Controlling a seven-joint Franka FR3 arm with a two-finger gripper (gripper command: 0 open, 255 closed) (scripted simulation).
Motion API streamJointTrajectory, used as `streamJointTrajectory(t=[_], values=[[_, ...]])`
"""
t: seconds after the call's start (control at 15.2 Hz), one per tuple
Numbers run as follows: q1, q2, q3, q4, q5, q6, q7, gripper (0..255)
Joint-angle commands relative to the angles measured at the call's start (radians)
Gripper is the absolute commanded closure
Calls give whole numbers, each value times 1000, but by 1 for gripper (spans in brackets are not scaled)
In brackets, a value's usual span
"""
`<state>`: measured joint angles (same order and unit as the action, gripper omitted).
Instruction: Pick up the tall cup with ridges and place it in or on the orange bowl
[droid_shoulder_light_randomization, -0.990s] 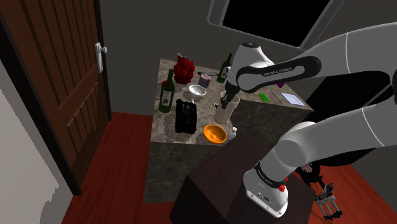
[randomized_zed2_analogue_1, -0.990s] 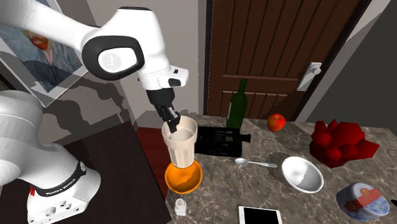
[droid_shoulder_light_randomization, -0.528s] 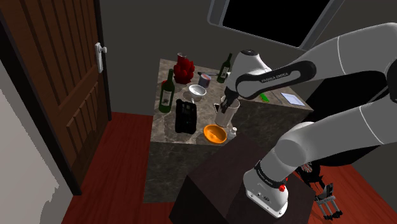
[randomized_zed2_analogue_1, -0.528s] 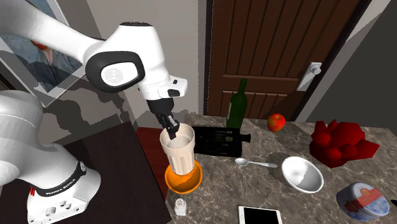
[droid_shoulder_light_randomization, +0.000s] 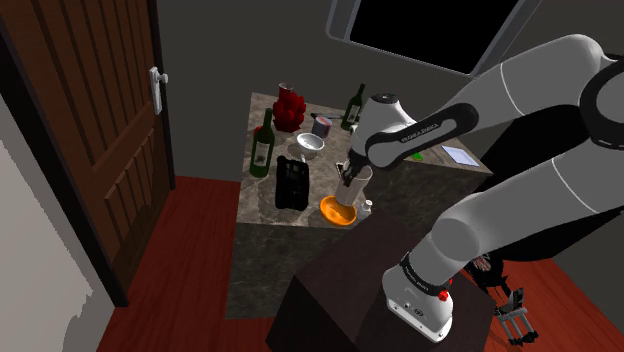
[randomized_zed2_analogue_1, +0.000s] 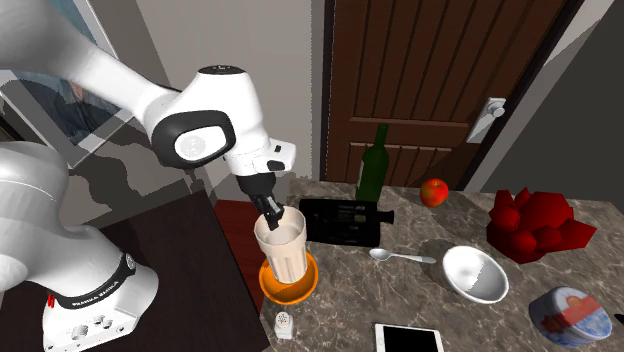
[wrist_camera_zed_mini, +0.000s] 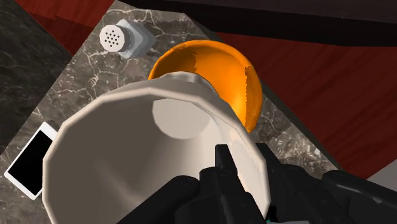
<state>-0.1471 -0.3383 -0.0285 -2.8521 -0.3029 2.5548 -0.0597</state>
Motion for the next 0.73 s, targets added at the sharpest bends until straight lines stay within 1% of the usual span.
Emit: streamJointTrajectory(t=[0.0, 0.26, 0.46, 0.66], values=[[-8, 31, 3, -6, -14, 38, 13, 255], [-27, 100, 12, -13, -52, 114, 47, 255], [-48, 163, 20, -15, -96, 176, 85, 255], [-47, 163, 20, -15, -96, 176, 85, 255]])
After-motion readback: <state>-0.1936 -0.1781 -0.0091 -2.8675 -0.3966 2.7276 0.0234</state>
